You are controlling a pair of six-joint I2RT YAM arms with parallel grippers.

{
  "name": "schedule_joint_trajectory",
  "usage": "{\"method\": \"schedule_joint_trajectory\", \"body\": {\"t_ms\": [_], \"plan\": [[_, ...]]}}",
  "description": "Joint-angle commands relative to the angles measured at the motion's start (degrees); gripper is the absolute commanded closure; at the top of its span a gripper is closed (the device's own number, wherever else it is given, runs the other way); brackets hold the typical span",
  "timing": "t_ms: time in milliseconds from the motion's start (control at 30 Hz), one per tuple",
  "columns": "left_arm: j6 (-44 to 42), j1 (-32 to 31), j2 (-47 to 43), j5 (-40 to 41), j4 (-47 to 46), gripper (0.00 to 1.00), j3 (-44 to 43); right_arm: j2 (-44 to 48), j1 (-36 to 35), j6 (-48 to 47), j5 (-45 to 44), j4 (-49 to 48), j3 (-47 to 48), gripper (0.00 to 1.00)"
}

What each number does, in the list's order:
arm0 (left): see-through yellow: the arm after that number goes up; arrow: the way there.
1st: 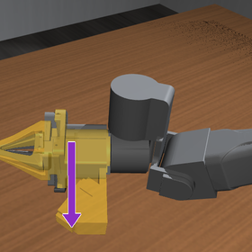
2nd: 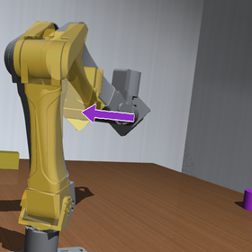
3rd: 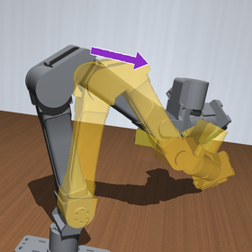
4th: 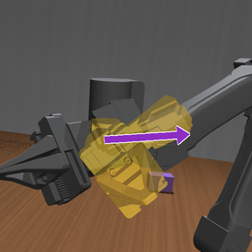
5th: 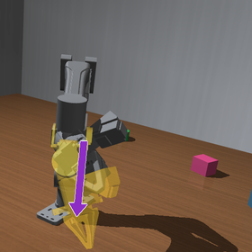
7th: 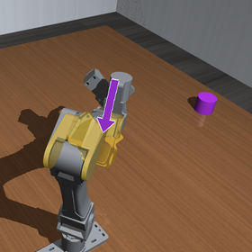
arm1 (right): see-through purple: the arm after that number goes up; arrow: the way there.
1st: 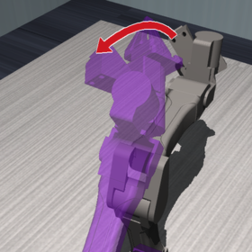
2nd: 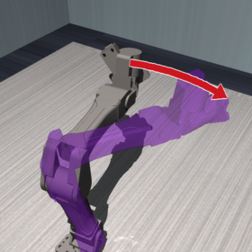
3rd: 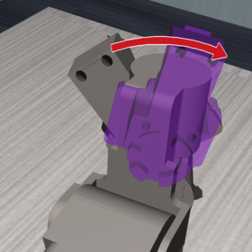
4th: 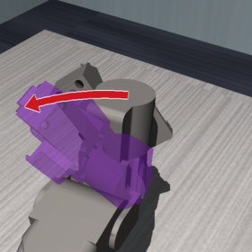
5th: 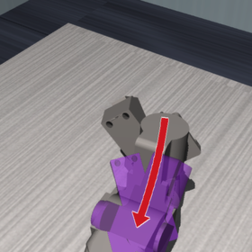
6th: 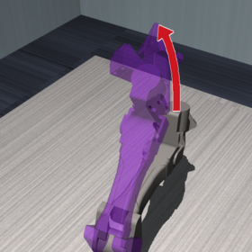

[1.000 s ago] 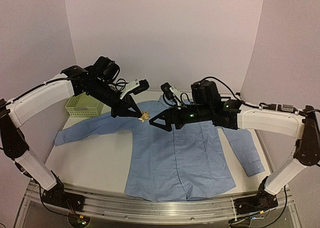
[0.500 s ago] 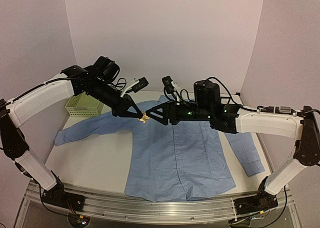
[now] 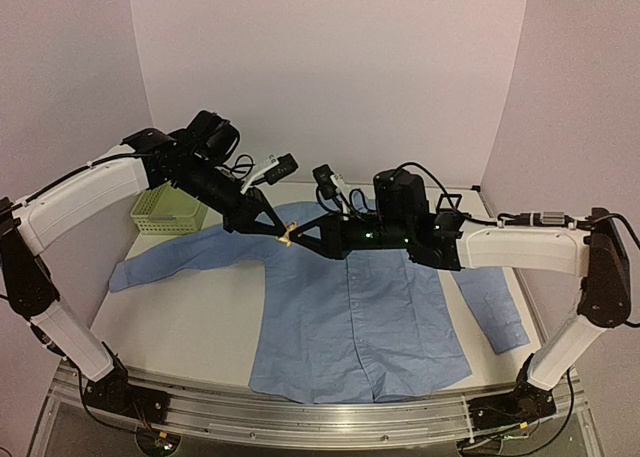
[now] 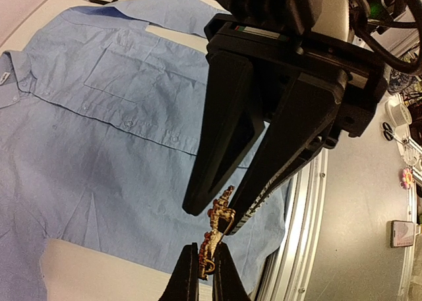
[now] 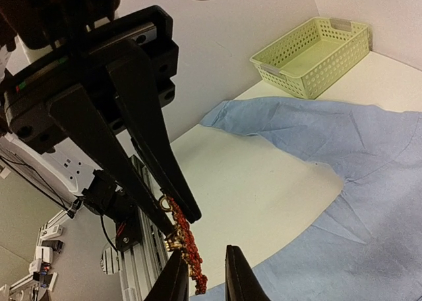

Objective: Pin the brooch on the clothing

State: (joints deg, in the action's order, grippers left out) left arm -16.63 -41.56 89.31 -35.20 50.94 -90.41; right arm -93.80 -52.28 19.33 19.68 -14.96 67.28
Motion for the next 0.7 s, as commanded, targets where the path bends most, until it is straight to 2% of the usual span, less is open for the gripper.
{"method": "schedule_joint_trajectory", "body": {"t_ms": [0, 167, 233, 300, 400, 467, 533, 667], "plan": [[-1.7, -0.1, 0.2, -1.8, 0.8, 1.00, -2.6, 0.1, -0.3, -0.6, 0.0, -0.5, 2.8, 0.85], [-2.3, -0.1, 0.5, -2.3, 1.4, 1.00, -2.9, 0.2, -0.2, -0.3, 0.5, -0.5, 3.0, 0.99], [-2.5, -0.1, 0.7, -2.5, 1.4, 0.97, -3.5, 0.2, -0.2, 0.0, 0.5, -0.5, 2.9, 1.00], [-2.8, 0.0, 0.6, -2.4, 1.4, 0.82, -4.3, 0.4, -0.3, 0.6, 0.2, -0.6, 2.9, 1.00], [-3.6, 0.2, -0.5, -2.3, 0.6, 0.53, -4.5, 1.0, -0.2, 1.4, -0.4, -1.0, 3.6, 1.00], [-3.7, 0.7, -2.3, -2.4, -1.5, 0.39, -3.4, 1.5, -0.1, 2.6, -1.1, -1.9, 4.2, 1.00], [-2.4, 1.8, -4.9, -2.8, -5.3, 0.28, -0.8, 2.1, 0.1, 4.5, -1.6, -4.1, 4.7, 1.00], [4.2, 5.0, -13.4, -4.1, -21.2, 0.17, 8.9, 4.1, 0.2, 8.2, -2.6, -11.8, 4.5, 1.00]]}}
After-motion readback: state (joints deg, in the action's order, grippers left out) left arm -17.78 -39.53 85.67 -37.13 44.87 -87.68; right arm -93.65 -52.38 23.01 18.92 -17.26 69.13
